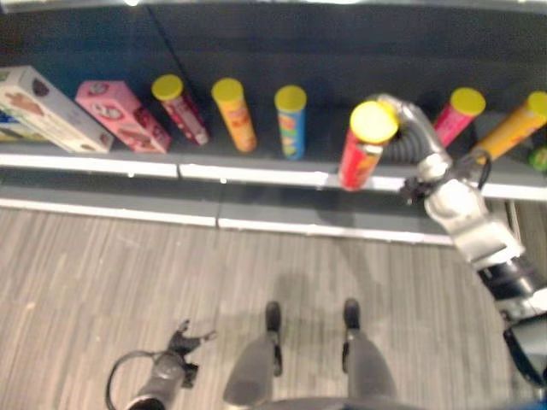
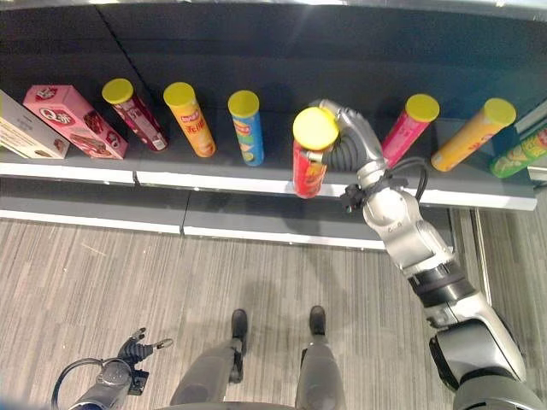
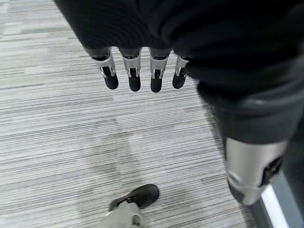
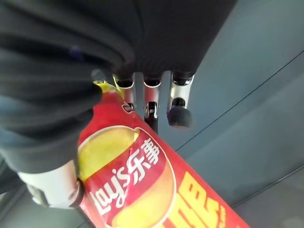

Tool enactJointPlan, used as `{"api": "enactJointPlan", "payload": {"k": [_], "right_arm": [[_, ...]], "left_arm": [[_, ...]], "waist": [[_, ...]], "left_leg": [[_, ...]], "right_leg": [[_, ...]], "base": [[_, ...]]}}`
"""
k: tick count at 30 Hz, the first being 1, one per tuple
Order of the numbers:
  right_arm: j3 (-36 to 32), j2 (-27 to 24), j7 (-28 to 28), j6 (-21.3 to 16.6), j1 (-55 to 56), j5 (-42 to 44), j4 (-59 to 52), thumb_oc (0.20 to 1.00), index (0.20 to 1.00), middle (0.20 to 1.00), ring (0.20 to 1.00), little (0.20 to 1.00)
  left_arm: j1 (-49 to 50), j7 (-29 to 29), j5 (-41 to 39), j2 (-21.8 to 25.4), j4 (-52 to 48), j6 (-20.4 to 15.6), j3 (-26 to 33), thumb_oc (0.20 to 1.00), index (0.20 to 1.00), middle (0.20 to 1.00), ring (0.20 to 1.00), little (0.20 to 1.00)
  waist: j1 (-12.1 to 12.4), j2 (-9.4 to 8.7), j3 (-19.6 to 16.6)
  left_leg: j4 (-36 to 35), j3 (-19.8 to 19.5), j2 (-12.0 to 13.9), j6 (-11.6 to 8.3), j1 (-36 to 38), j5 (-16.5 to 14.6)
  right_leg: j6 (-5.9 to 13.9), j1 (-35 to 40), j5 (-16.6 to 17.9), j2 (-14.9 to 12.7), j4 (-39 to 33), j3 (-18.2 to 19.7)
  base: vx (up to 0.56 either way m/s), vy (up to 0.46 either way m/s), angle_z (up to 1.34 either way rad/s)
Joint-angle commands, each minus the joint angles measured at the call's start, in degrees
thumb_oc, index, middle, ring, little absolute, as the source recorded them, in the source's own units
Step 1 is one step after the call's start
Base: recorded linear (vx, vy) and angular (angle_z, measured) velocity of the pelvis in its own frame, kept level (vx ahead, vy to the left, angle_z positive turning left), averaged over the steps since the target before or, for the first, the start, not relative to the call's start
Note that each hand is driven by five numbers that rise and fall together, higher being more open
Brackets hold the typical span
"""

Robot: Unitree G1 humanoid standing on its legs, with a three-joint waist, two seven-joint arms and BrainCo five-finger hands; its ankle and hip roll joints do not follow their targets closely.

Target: Put the goods on the table back onto the shelves and tidy them up.

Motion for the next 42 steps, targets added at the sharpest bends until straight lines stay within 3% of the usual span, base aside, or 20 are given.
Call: {"api": "enactJointPlan", "payload": {"k": [1,4,8,33,42], "right_arm": [[-1.4,-0.6,-5.0,-2.0,-6.9,-1.5,-2.4,0.2,0.2,0.2,0.2,0.2],[-0.4,-1.8,-7.1,-1.4,-11.0,-3.5,-0.1,0.2,0.2,0.2,0.2,0.2],[0.9,-2.0,-9.1,-0.7,-15.8,-5.2,2.8,0.2,0.2,0.2,0.2,0.2],[7.6,-6.4,-16.4,2.1,-31.7,-6.3,20.4,0.2,0.2,0.2,0.2,0.2],[9.1,-6.8,-17.8,2.9,-34.0,-6.2,23.7,0.2,0.2,0.2,0.2,0.2]], "left_arm": [[-0.9,1.9,-1.4,2.6,1.1,-0.6,0.1,1.0,1.0,1.0,1.0,1.0],[-1.1,2.2,-2.9,2.1,1.6,-0.8,-0.1,1.0,1.0,1.0,1.0,1.0],[-1.2,2.5,-4.2,1.6,1.3,-1.1,-0.4,1.0,1.0,1.0,1.0,1.0],[-3.3,4.0,-9.1,0.6,-1.3,-3.4,-2.5,1.0,1.0,1.0,1.0,1.0],[-3.7,4.3,-9.6,0.0,-0.8,-3.6,-3.4,1.0,1.0,1.0,1.0,1.0]], "waist": [[0.9,-0.73,0.8],[1.0,1.45,2.0],[1.3,2.94,2.6],[2.4,7.01,5.9],[2.9,7.59,6.1]], "left_leg": [[5.2,-2.7,-1.0,-1.91,-2.0,-7.2],[5.0,-3.3,-0.8,-2.41,-4.3,-6.1],[4.6,-3.3,-0.8,-2.59,-6.0,-5.2],[0.5,-2.7,-0.4,-3.86,-8.6,-2.0],[-0.6,-2.9,-0.3,-3.95,-8.8,-1.5]], "right_leg": [[0.16,-5.1,0.6,1.6,1.7,3.1],[-0.35,-7.9,-0.4,1.9,3.6,1.8],[-0.61,-10.4,-0.9,2.1,5.4,1.3],[-0.47,-16.7,-2.1,2.0,9.2,0.3],[-0.44,-18.0,-2.4,2.2,10.2,0.0]], "base": [[-0.09,-0.119,0.05],[-0.07,-0.08,0.19],[-0.03,-0.035,0.23],[0.0,-0.012,0.04],[0.0,0.0,0.0]]}}
